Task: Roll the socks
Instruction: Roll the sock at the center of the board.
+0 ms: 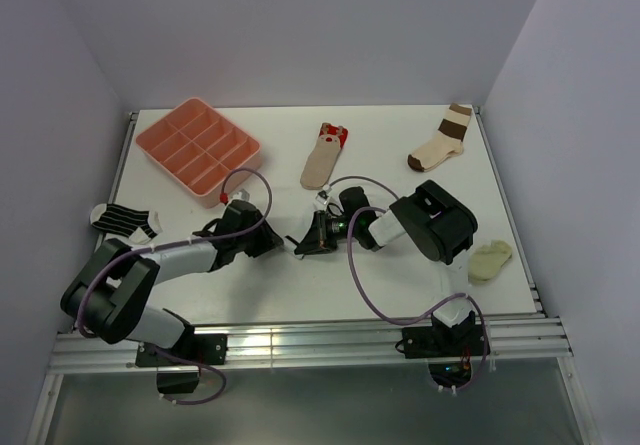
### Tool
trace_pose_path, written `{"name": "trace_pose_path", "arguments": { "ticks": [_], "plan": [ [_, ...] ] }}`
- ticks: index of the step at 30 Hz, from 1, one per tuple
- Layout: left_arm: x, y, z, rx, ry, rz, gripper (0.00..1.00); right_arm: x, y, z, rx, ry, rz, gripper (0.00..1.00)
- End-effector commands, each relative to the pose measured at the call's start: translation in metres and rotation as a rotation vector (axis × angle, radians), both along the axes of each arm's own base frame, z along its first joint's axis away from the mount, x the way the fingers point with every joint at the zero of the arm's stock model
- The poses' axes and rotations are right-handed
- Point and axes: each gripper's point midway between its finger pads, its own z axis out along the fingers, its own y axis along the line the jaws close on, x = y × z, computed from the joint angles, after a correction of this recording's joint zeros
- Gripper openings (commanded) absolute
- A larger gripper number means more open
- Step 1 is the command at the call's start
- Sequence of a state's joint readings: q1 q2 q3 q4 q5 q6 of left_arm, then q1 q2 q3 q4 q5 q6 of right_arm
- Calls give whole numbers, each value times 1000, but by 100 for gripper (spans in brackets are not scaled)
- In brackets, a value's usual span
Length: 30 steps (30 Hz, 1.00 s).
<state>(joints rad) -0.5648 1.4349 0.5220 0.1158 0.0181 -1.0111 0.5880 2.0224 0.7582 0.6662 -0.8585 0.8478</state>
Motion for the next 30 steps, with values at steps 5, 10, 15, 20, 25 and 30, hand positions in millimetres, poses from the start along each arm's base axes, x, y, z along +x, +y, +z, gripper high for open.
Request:
{"name": "trace_pose_path", "arguments": {
  "ticks": [5,10,15,20,25,30],
  "plan": [
    [-21,7,-37,125,133,-45,35,-4,-19,-24,-150,0,-33,18],
    [-30,14,-53,210,194,-52,30,1,-24,-11,-232,-106,-25,42],
    [-29,16,-58,252,210,-64,27,12,-24,7,-365,-288,-28,54],
    [-25,12,-59,275,211,-90,26,23,-38,31,-512,-468,-94,57],
    [-21,7,-56,274,206,-111,26,28,-45,55,-594,-694,-141,50],
    [-19,3,-54,275,205,-126,26,20,-31,68,-579,-842,-77,39]
  ]
}}
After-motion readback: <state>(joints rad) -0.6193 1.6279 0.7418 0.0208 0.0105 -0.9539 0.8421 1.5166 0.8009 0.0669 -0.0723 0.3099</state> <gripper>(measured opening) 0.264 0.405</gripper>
